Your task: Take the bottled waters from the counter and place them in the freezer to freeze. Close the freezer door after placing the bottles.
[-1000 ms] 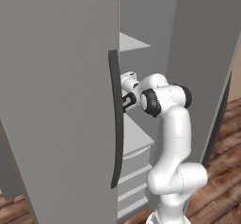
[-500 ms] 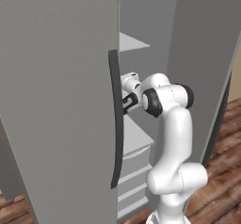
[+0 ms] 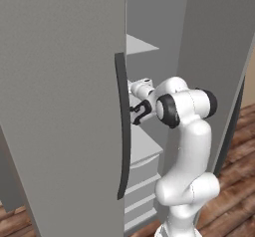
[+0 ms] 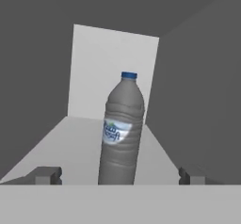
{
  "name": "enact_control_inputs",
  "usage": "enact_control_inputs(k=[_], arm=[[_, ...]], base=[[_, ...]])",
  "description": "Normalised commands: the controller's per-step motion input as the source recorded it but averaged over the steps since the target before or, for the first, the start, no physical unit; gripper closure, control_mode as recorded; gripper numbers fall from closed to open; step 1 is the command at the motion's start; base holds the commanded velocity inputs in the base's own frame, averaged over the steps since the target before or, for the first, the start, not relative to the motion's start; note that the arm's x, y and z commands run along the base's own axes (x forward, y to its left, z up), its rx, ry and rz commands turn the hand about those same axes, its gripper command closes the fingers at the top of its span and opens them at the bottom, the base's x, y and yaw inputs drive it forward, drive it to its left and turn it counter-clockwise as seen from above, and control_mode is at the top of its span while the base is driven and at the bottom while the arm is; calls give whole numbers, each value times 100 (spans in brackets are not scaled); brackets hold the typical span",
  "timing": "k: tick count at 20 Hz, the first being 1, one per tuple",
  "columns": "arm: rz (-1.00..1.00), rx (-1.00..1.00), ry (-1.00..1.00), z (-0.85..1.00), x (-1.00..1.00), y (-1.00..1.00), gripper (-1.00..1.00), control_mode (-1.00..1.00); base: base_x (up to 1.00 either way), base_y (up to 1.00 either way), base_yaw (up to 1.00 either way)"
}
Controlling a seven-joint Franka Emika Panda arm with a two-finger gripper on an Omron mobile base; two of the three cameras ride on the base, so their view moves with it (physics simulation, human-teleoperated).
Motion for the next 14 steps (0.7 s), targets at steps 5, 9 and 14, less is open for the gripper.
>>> enact_control_inputs(k=[5,9,14], arm=[[0,1,0,27,-53,-18,-100,-100],[0,1,0,36,-51,-22,-100,-100],[0,2,0,41,-47,-24,-100,-100]], base=[[0,0,0],[0,0,0],[0,0,0]])
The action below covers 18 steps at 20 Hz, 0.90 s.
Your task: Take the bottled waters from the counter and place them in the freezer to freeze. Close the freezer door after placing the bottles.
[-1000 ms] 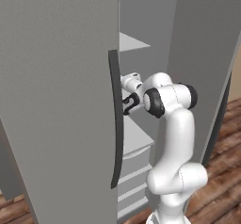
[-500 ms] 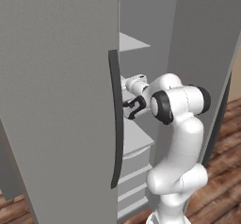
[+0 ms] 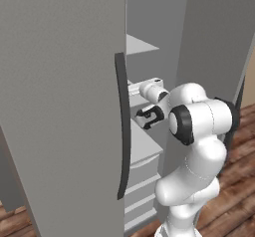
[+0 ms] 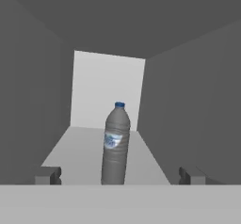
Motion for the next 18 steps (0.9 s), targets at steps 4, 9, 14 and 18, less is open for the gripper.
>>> enact_control_inputs(k=[4,9,14,18], arm=[[0,0,2,32,-52,-9,-100,-100],[-1,0,7,17,-55,-4,-100,-100],[-4,0,8,1,-68,-1,-100,-100],[-6,0,14,12,-48,-17,-100,-100]], base=[[0,0,0],[0,0,0],[0,0,0],[0,0,0]])
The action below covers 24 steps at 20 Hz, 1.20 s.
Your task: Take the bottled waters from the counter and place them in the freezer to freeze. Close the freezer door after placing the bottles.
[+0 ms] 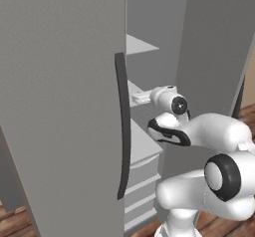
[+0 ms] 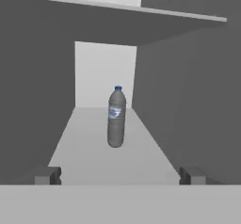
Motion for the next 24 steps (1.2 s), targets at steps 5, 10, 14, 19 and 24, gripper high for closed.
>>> enact_control_inputs(k=[5,10,14,19,24], arm=[[-4,-7,29,29,-12,-18,-100,-100],[-4,-15,40,34,-1,-6,-100,-100],[-7,-14,41,4,-18,0,-100,-100],[-11,-7,30,-1,-52,0,-100,-100],[-14,0,8,-7,-92,0,-100,-100]], base=[[0,0,0],[0,0,0],[0,0,0],[0,0,0],[0,0,0]])
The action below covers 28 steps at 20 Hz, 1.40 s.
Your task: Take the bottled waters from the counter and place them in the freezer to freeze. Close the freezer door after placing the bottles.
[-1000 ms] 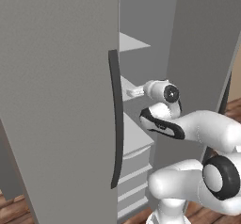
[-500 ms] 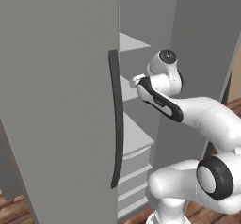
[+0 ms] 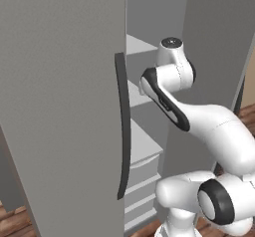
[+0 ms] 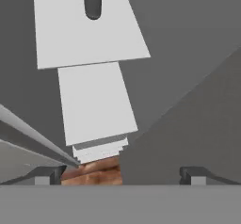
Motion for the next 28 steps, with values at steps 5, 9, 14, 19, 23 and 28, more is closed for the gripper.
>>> enact_control_inputs(k=[5,9,14,19,23,28], arm=[[-12,7,0,0,-98,0,-100,-100],[-9,9,0,-3,-91,-5,-100,-100],[0,17,0,-7,-57,-3,-100,-100],[0,12,0,-6,-45,0,-100,-100],[0,1,0,-3,-12,0,-100,-100],[0,-3,0,-14,0,1,-100,-100]], base=[[0,0,0],[0,0,0],[0,0,0],[0,0,0],[0,0,0],[0,0,0]])
